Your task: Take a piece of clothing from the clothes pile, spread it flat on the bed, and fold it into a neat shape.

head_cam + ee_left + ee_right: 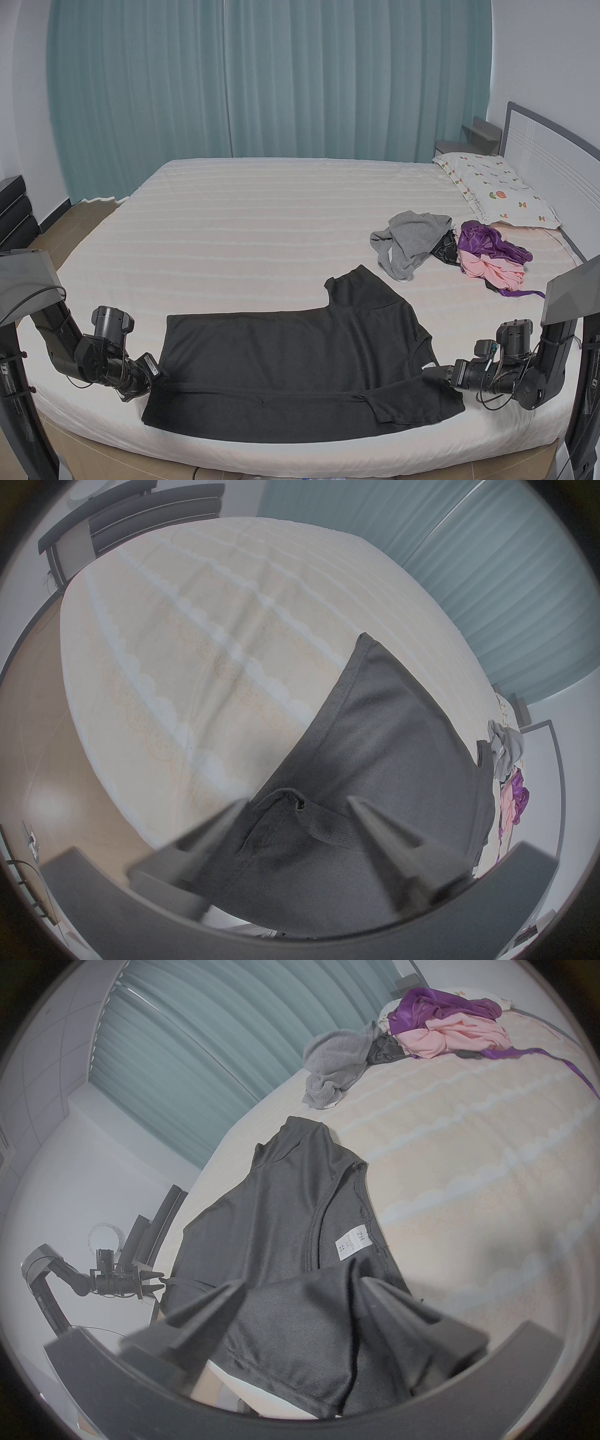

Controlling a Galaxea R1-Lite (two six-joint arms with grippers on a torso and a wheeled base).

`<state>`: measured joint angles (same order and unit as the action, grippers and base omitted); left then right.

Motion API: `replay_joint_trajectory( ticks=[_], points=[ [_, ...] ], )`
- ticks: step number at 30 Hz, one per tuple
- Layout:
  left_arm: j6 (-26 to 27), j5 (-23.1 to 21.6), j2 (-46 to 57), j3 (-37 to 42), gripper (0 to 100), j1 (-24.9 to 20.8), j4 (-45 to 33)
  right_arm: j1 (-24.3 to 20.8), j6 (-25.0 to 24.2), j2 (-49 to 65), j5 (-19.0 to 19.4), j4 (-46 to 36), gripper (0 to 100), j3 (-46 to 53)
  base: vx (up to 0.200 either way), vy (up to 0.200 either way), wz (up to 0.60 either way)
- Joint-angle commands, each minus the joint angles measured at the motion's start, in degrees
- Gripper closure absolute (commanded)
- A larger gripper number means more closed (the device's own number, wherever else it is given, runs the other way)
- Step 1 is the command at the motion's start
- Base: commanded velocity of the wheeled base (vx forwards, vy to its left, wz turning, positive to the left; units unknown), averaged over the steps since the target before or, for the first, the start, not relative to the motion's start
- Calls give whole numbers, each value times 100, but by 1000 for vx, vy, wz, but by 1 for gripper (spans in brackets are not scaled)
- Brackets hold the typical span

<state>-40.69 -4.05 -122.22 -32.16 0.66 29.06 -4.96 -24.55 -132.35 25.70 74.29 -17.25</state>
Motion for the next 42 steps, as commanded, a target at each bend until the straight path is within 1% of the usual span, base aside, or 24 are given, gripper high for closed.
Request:
replay_joint_trajectory(
  ticks=[1,5,6,8,9,11,14,16,19,20,21,24,26,28,30,31,33,37,39,42],
  points=[
    [-18,-8,-12,-18,0,13,3,22,-67,8,41,24,0,2,0,0,0],
    [-97,-17,23,-45,0,40,12,57,-252,61,76,77,0,2,0,0,0],
    [-158,-70,129,-106,0,110,21,101,-489,87,120,200,0,46,0,0,0],
    [-237,-105,269,-185,0,207,21,162,-630,78,278,393,0,81,0,0,0],
    [-299,-193,348,-273,0,251,12,241,-700,61,445,552,0,143,0,0,0],
    [-334,-298,375,-493,0,295,-23,320,-744,25,647,736,0,222,0,0,0],
    [-325,-316,313,-897,0,303,-59,356,-867,8,709,789,0,257,0,0,0],
    [-299,-334,181,-1205,0,286,-67,356,-1069,17,717,789,0,213,0,0,0],
    [-273,-351,-258,-1873,0,242,-67,364,-1535,25,717,806,0,117,0,0,0],
    [-264,-360,-337,-1978,0,233,-76,364,-1588,25,717,806,0,99,0,0,0],
    [-202,-457,-592,-2356,0,233,-120,364,-1667,-10,717,798,0,64,0,0,0],
    [70,-747,-961,-3042,0,215,-507,329,-1667,-150,717,806,0,64,0,0,0],
    [246,-817,-1155,-3437,0,154,-762,294,-1658,-221,709,859,0,64,0,0,0],
    [474,-826,-1436,-3736,0,145,-797,294,-1658,-247,717,982,0,99,0,0,0],
    [773,-861,-1577,-3798,0,163,-797,294,-1658,-256,717,1026,0,125,0,0,0],
    [1107,-966,-1673,-3798,0,207,-841,294,-1658,-256,717,1035,0,125,0,0,0],
    [1406,-1072,-1752,-3815,0,251,-841,294,-1667,-265,735,1044,0,134,0,0,0],
    [1485,-1098,-1814,-3833,0,251,-762,294,-1667,-256,770,1052,0,143,0,0,0],
    [1529,-1081,-2016,-3974,0,251,-595,294,-1658,-265,788,1052,0,152,0,0,0],
    [1520,-975,-2157,-4053,0,224,-454,294,-1614,-300,779,1070,0,178,0,0,0]
  ],
)
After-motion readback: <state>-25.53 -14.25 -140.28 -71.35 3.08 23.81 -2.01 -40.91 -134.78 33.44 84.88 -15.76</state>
